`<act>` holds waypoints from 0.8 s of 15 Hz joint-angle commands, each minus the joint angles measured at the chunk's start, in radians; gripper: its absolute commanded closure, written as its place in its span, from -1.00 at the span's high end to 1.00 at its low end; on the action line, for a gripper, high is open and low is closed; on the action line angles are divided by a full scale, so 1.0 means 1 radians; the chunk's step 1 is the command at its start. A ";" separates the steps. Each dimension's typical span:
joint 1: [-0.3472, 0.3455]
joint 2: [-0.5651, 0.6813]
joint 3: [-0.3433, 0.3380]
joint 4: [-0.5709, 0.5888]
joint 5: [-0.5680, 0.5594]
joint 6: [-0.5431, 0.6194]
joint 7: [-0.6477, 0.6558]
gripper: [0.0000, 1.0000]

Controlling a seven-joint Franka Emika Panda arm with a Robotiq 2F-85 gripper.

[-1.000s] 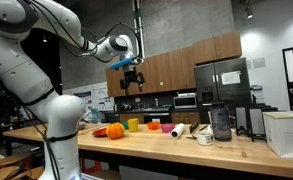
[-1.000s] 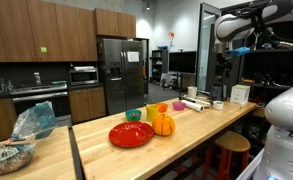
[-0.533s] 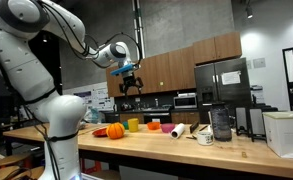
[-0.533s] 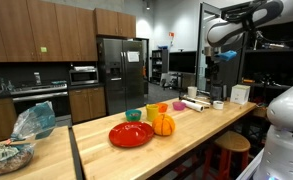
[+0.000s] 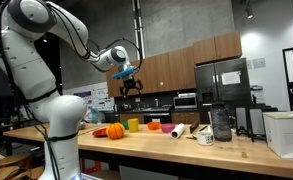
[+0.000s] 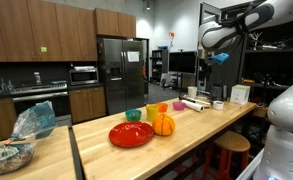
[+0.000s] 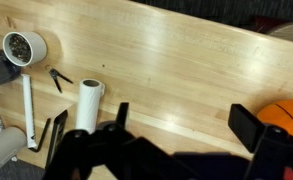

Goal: Put the purple bowl on the red plate then put the bowl on the table.

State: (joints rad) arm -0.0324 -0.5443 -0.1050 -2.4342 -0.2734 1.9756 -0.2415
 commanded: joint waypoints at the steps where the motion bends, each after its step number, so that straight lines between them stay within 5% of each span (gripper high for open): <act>1: -0.005 0.000 0.005 0.002 0.003 -0.002 -0.002 1.00; 12: -0.006 0.006 0.006 0.002 0.001 0.007 0.003 1.00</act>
State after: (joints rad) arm -0.0328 -0.5442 -0.1056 -2.4343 -0.2734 1.9755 -0.2415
